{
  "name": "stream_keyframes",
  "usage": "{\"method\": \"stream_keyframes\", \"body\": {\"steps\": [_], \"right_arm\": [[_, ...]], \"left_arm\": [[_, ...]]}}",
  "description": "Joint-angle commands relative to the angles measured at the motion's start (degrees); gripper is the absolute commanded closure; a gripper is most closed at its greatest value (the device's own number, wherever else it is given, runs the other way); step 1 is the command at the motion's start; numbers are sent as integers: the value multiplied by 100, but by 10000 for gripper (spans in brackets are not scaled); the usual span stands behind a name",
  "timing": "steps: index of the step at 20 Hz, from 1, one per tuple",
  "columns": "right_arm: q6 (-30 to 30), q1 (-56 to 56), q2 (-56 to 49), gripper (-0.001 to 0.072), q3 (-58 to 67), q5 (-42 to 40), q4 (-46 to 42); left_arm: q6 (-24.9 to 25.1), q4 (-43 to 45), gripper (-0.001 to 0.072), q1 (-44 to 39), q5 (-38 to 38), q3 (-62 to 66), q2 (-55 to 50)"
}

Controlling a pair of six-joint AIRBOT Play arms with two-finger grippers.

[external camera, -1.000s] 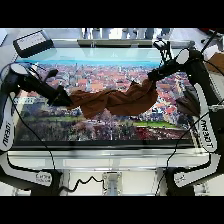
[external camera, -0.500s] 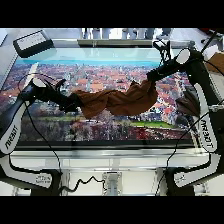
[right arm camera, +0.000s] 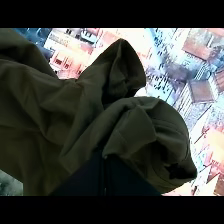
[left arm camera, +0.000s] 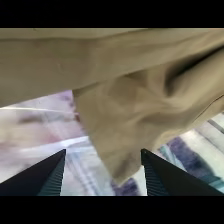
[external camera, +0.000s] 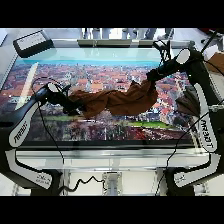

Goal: Fold the shirts.

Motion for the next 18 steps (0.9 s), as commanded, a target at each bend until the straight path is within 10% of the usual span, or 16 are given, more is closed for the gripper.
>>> {"method": "stream_keyframes", "body": {"steps": [1,8,11,18], "right_arm": [[0,4,0,681,0,7,15],[0,4,0,681,2,48,13],[0,4,0,681,2,122,9],[-149,-9,48,681,20,-208,-17]], "left_arm": [[-144,-105,157,-72,372,-7,-197],[37,-452,193,-549,1003,-4,-457],[251,-470,684,-544,1165,-4,-457],[2188,-1327,692,-382,-221,1141,-332]]}}
